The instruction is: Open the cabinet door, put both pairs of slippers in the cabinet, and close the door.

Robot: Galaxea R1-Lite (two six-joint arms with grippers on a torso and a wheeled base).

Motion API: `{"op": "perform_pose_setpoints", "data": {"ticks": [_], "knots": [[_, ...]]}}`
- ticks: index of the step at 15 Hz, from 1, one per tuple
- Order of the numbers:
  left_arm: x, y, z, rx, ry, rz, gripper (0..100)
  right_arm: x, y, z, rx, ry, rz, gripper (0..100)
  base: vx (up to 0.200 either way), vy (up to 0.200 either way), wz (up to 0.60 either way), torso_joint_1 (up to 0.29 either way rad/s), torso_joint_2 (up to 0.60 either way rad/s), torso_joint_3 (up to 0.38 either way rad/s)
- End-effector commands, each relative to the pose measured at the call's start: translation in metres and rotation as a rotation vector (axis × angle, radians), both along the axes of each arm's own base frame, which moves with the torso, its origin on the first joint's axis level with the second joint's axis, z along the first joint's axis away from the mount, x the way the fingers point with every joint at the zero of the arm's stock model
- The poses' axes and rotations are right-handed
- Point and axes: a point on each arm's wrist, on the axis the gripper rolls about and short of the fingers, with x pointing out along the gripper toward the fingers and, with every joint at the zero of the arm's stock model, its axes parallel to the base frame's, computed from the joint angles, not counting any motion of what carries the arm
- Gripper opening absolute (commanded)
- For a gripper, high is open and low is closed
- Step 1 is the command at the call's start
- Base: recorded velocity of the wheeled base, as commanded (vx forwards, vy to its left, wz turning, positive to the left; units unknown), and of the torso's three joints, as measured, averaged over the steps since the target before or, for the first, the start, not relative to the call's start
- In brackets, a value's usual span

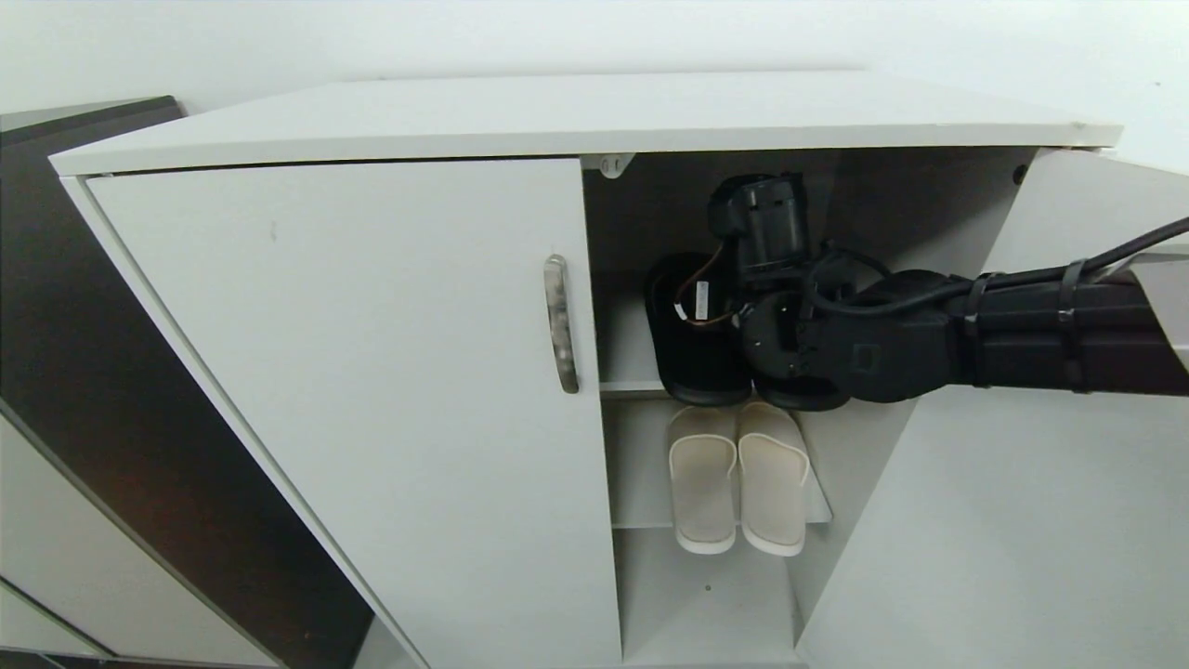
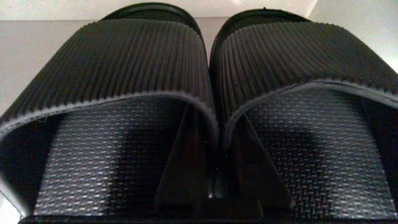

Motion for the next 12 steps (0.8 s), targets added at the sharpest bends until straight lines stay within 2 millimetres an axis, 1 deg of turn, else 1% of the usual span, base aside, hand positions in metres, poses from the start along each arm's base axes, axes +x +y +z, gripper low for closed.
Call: {"op": "perform_pose_setpoints", "data": {"ticks": [1, 3, 9, 10, 11, 12], "knots": [[0.0000, 0.0000, 0.0000, 0.000, 0.000, 0.000, 0, 0.0059, 0.0021, -0.0062, -0.002, 0.008, 0.001, 0, 0.000, 0.000, 0.00, 0.000, 0.00, 0.000], [0.0000, 0.0000, 0.0000, 0.000, 0.000, 0.000, 0, 0.0088, 0.0020, -0.0100, -0.007, 0.014, -0.003, 0, 0.000, 0.000, 0.00, 0.000, 0.00, 0.000], [0.0000, 0.0000, 0.0000, 0.000, 0.000, 0.000, 0, 0.0092, 0.0024, -0.0141, -0.013, 0.024, -0.004, 0, 0.000, 0.000, 0.00, 0.000, 0.00, 0.000], [0.0000, 0.0000, 0.0000, 0.000, 0.000, 0.000, 0, 0.0086, 0.0018, -0.0141, -0.013, 0.025, -0.004, 100, 0.000, 0.000, 0.00, 0.000, 0.00, 0.000], [0.0001, 0.0000, 0.0000, 0.000, 0.002, 0.000, 0, 0.0083, 0.0015, -0.0143, -0.014, 0.026, -0.004, 100, 0.000, 0.000, 0.00, 0.000, 0.00, 0.000], [0.0000, 0.0000, 0.0000, 0.000, 0.000, 0.000, 0, 0.0002, -0.0002, -0.0129, -0.019, 0.032, 0.004, 100, 0.000, 0.000, 0.00, 0.000, 0.00, 0.000]]}}
